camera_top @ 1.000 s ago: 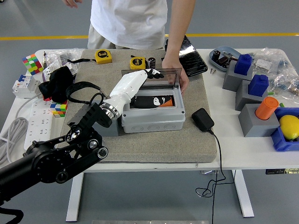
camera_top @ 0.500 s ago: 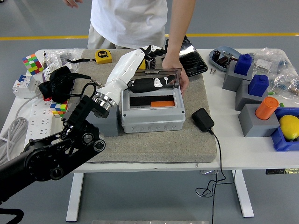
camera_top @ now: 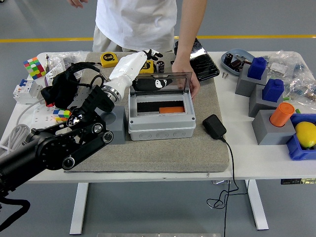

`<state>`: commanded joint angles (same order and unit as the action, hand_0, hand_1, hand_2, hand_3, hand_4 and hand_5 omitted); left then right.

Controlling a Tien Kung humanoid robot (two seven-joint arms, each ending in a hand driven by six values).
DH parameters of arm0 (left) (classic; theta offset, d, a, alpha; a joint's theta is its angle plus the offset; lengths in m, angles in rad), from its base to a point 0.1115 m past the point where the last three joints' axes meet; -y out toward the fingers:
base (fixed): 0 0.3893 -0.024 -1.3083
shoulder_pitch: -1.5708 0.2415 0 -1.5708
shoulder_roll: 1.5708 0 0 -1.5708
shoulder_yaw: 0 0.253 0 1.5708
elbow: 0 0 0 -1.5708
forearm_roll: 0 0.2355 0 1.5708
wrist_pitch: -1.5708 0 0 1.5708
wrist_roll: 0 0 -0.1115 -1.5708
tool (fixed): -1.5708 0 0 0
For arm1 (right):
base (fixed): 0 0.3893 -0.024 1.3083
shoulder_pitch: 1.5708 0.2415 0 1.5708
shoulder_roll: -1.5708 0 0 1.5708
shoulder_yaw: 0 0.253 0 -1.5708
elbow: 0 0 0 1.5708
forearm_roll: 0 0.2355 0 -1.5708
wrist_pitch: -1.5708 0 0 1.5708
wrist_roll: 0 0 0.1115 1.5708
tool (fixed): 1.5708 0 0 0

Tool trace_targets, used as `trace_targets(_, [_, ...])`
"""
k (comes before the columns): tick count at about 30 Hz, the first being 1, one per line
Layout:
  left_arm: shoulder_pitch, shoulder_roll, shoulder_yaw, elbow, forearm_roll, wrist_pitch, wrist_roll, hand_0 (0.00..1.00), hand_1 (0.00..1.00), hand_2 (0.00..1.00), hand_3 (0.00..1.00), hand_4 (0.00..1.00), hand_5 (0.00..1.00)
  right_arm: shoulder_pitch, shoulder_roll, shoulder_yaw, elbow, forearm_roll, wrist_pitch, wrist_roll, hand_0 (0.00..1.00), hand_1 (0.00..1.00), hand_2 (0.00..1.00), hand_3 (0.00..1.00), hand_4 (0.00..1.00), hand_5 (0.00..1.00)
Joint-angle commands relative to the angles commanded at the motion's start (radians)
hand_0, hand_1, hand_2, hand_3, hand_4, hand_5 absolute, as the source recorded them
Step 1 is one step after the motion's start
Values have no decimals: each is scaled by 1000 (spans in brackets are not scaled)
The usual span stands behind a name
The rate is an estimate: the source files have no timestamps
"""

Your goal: Fetch the battery,place it into the box,close the lid of the box

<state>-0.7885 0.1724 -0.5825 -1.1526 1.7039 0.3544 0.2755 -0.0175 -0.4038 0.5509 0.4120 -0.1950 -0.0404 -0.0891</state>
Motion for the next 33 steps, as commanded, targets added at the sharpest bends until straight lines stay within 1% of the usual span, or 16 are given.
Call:
trace_targets(2, [1, 5, 19, -7, 1, -15, 18, 869, 851, 812, 815, 920, 557, -1, 0, 1, 0, 0, 0, 0, 626, 644, 655, 598, 998, 561])
trace_targets(5, [8, 17, 37, -39, 6, -37, 47, 869, 851, 812, 815, 920, 557, -4, 0, 4, 0, -1, 0, 0, 626, 644, 655, 598, 998, 561])
trace_targets(6, [11, 23, 40, -57, 10, -44, 59, 834, 815, 787, 803, 919, 564, -5, 0, 5, 0, -1, 1, 0, 627, 644, 654, 598, 998, 562])
trace_targets(11, [20, 51, 60, -143, 23, -91, 128, 834, 815, 787, 803, 919, 564, -10, -1, 11, 1, -2, 1, 0, 627, 644, 654, 598, 998, 562])
trace_targets(12, [24, 56, 59, -159, 26, -101, 142, 799, 784, 763, 788, 919, 586, -10, -2, 13, 1, -3, 1, 0, 625, 644, 654, 598, 998, 562])
trace_targets(15, [43, 73, 53, -212, 35, -120, 174, 799, 784, 763, 788, 919, 586, -12, -2, 20, 4, -6, 0, 0, 625, 644, 654, 598, 998, 562])
trace_targets(17, [52, 81, 50, -239, 37, -129, 188, 799, 784, 763, 788, 919, 586, -13, -2, 21, 4, -7, 1, 0, 625, 644, 654, 598, 998, 562])
trace_targets(18, [59, 87, 49, -260, 39, -135, 197, 771, 768, 753, 783, 913, 604, -13, -2, 21, 4, -7, 1, 0, 626, 643, 654, 598, 998, 562])
trace_targets(23, [86, 111, 49, -333, 31, -151, 223, 771, 768, 753, 783, 913, 604, -16, -2, 22, 4, -8, 1, 0, 626, 643, 654, 598, 998, 562])
trace_targets(24, [92, 114, 51, -341, 27, -154, 226, 755, 753, 744, 777, 908, 615, -16, -2, 22, 4, -8, 1, 0, 626, 644, 654, 598, 998, 562])
trace_targets(26, [101, 117, 54, -345, 18, -159, 232, 755, 753, 744, 777, 908, 615, -16, -2, 21, 4, -7, 1, 0, 626, 644, 654, 598, 998, 562])
trace_targets(33, [127, 122, 59, -339, -5, -165, 237, 753, 746, 741, 777, 917, 627, -15, -4, 21, 5, -9, 0, 0, 624, 643, 654, 598, 998, 562])
